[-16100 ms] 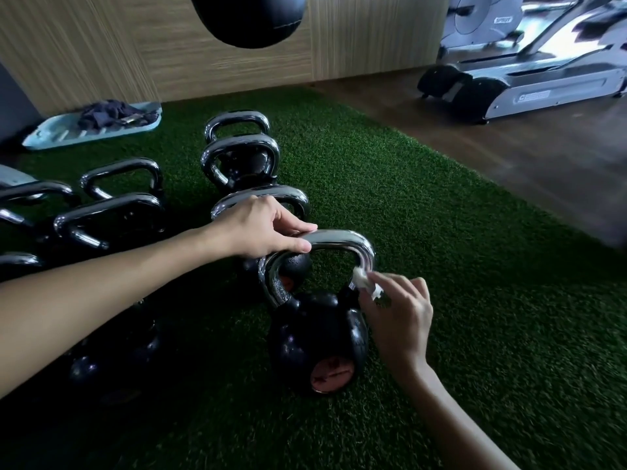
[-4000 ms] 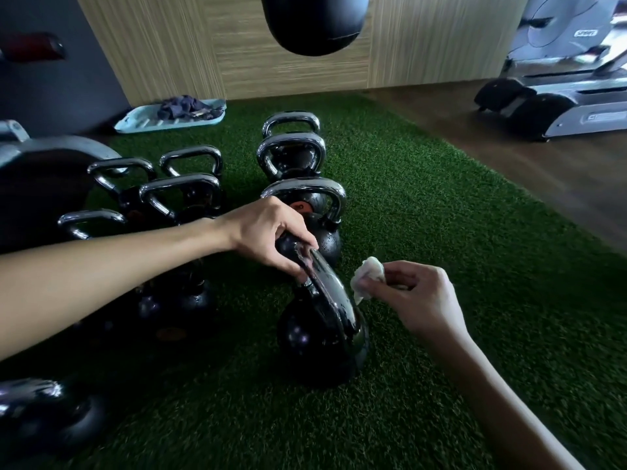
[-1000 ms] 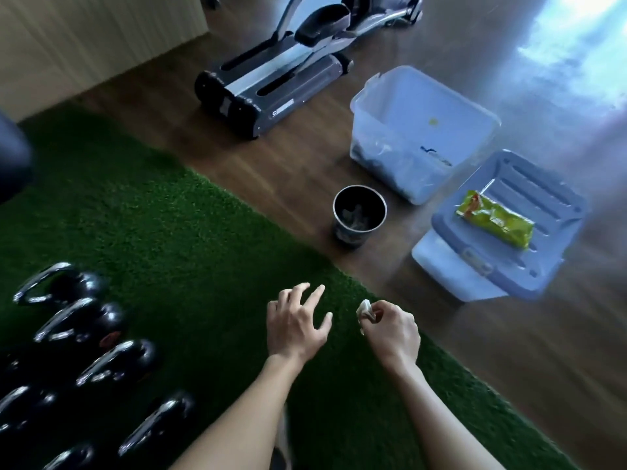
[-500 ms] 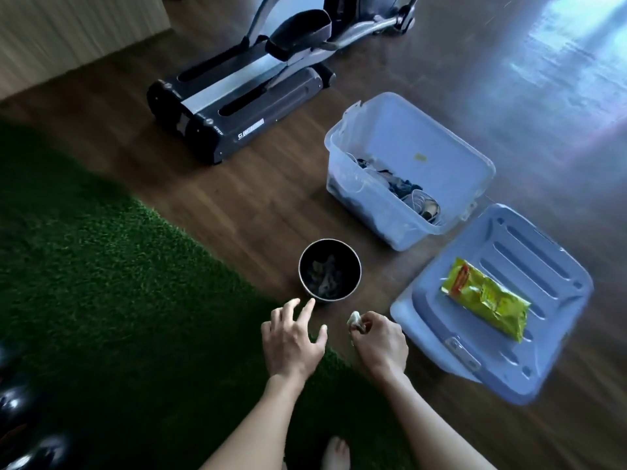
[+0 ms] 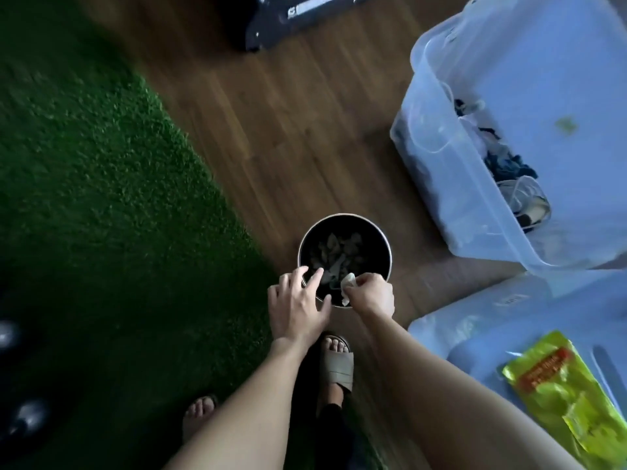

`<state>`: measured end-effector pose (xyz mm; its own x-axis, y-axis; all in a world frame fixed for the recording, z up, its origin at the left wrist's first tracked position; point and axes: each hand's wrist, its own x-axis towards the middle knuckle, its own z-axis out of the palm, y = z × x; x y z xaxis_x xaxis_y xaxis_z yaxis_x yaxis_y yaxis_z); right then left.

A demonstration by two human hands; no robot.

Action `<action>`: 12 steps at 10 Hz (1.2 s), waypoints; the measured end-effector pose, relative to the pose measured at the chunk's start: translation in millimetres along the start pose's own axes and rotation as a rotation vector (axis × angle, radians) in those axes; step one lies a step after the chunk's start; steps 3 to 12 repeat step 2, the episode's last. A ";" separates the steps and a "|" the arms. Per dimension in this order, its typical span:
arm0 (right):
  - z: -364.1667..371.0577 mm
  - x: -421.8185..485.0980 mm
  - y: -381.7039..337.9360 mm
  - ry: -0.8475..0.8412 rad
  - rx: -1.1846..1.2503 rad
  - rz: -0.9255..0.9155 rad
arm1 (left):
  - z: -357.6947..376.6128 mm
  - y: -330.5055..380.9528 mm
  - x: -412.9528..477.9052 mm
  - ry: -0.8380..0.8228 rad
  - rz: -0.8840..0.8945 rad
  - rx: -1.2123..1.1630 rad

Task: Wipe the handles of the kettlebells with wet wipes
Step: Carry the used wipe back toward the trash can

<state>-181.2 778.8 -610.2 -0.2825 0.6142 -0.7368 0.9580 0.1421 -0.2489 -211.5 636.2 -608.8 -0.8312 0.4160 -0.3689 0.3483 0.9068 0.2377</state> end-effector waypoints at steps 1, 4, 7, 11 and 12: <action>9.9 31.3 -6.7 -0.055 0.010 -0.023 | 15.2 4.5 12.4 -0.017 -0.060 -0.006; 10.7 46.3 -14.3 -0.098 -0.034 -0.016 | 19.3 5.7 22.2 -0.021 -0.115 -0.034; 10.7 46.3 -14.3 -0.098 -0.034 -0.016 | 19.3 5.7 22.2 -0.021 -0.115 -0.034; 10.7 46.3 -14.3 -0.098 -0.034 -0.016 | 19.3 5.7 22.2 -0.021 -0.115 -0.034; 10.7 46.3 -14.3 -0.098 -0.034 -0.016 | 19.3 5.7 22.2 -0.021 -0.115 -0.034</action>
